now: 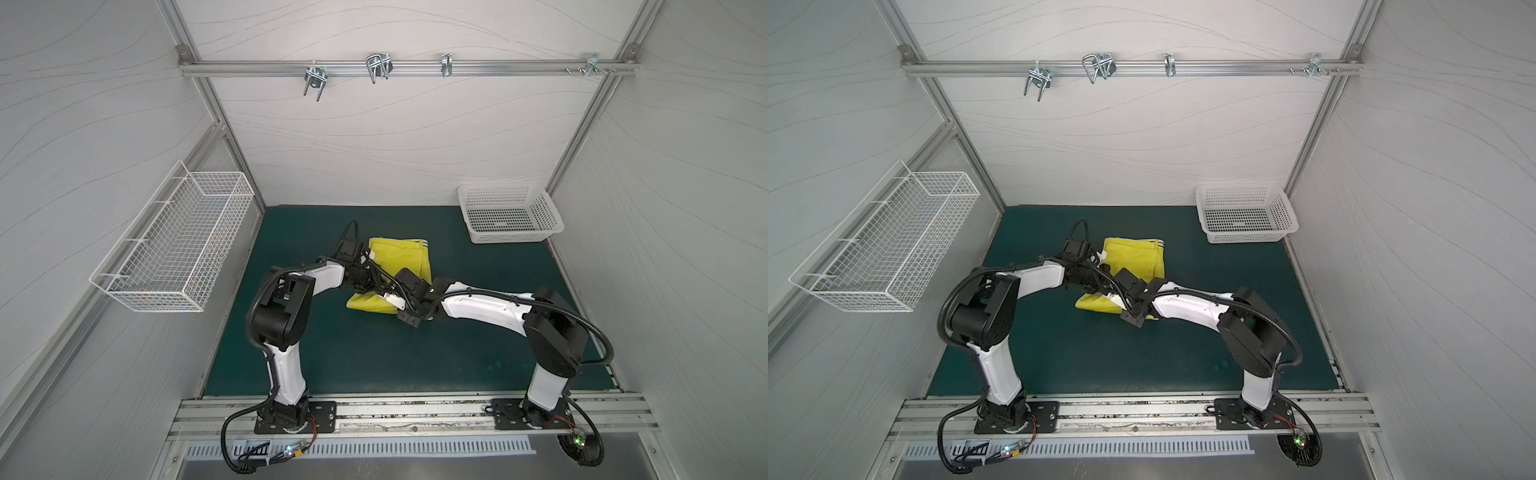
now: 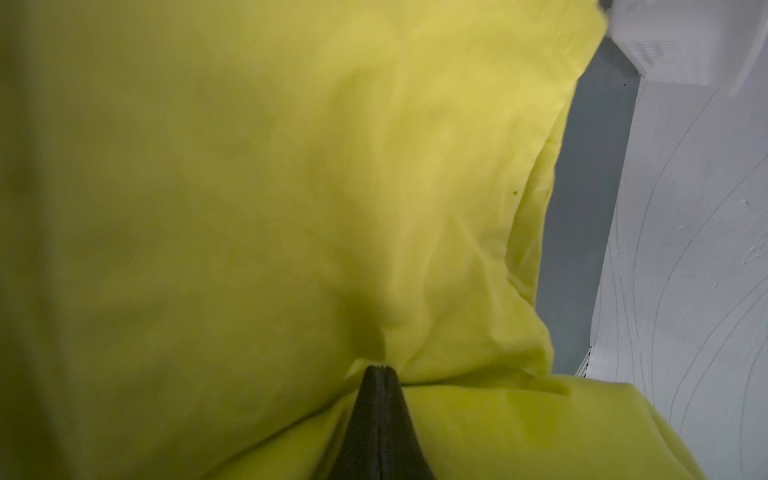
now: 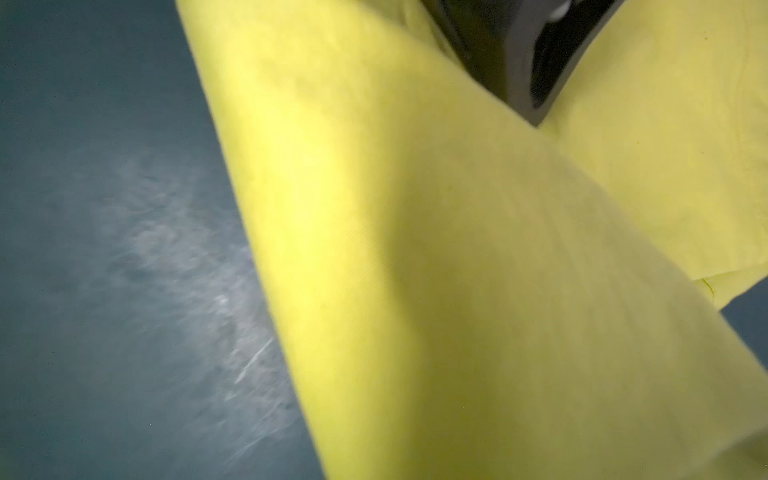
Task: Roll up the long pants
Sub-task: Roll the long pant at the center of the board.
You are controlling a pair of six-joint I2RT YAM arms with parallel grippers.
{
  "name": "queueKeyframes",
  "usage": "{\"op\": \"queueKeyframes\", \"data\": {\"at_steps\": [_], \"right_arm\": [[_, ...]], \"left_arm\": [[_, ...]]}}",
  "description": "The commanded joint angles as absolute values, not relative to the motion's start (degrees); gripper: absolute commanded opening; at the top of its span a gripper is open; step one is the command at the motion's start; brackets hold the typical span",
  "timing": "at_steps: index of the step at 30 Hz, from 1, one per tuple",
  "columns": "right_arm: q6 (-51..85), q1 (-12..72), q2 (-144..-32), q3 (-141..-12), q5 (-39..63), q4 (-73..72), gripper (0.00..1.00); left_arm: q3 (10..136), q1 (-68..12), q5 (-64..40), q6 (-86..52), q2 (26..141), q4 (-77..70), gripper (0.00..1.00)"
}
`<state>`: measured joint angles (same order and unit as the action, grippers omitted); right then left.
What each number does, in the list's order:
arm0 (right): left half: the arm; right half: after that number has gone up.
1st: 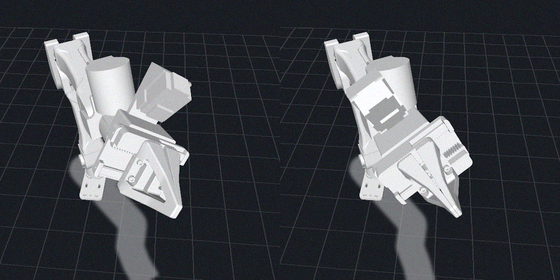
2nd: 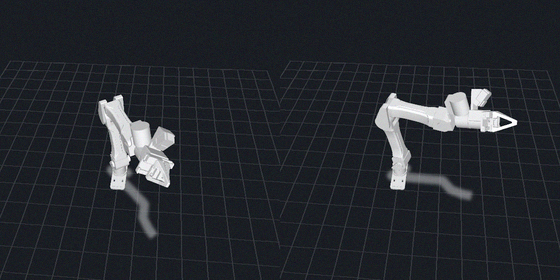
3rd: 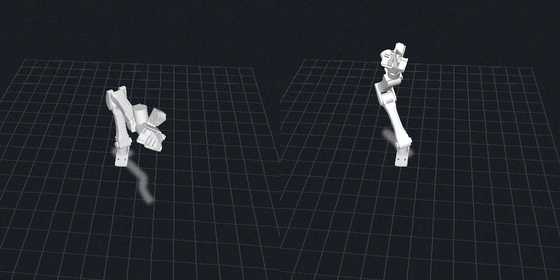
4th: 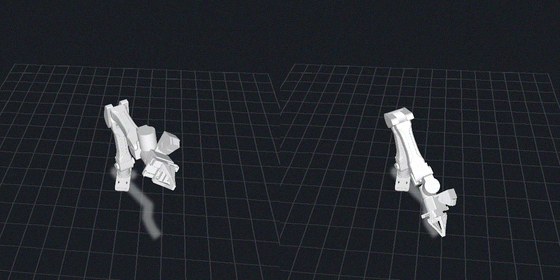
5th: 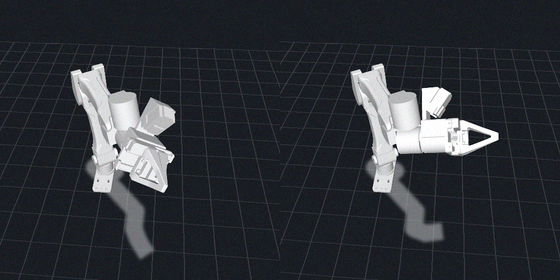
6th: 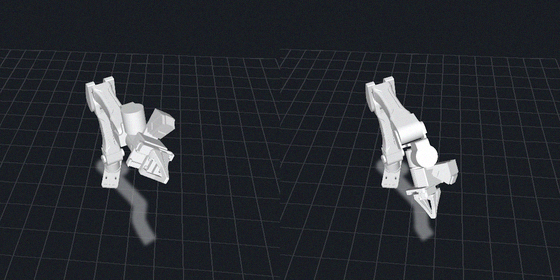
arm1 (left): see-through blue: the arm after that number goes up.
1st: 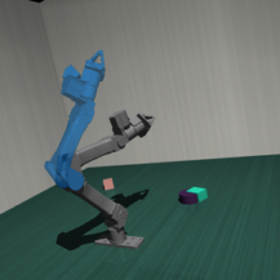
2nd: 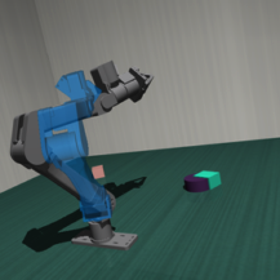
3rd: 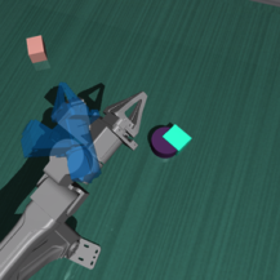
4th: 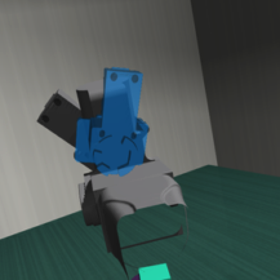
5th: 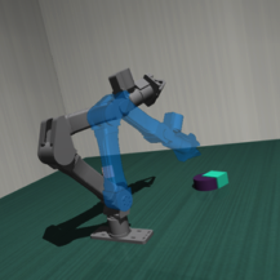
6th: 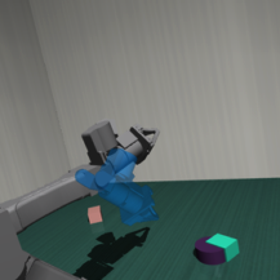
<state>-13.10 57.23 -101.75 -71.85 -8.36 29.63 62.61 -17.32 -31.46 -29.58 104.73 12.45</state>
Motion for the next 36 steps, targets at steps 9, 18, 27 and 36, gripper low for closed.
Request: {"op": "queueKeyframes", "data": {"at_steps": [9,18,27,36], "right_arm": [[0.0,50.7,-101.6,-77.7,31.5,43.2,0.00],[11.8,37.2,-108.7,-75.8,54.8,34.6,0.03],[14.1,35.0,-116.2,-77.6,57.8,32.1,0.04],[15.5,34.4,-118.3,-77.2,57.8,30.7,0.10]], "left_arm": [[60.9,-19.1,-19.9,-29.6,81.1,30.8,0.00],[59.0,-20.9,-16.9,-29.4,75.4,32.2,0.00],[60.7,-22.8,-18.3,-29.5,86.7,22.4,0.00],[71.1,-23.6,-20.0,-27.1,102.1,21.2,0.00]]}}
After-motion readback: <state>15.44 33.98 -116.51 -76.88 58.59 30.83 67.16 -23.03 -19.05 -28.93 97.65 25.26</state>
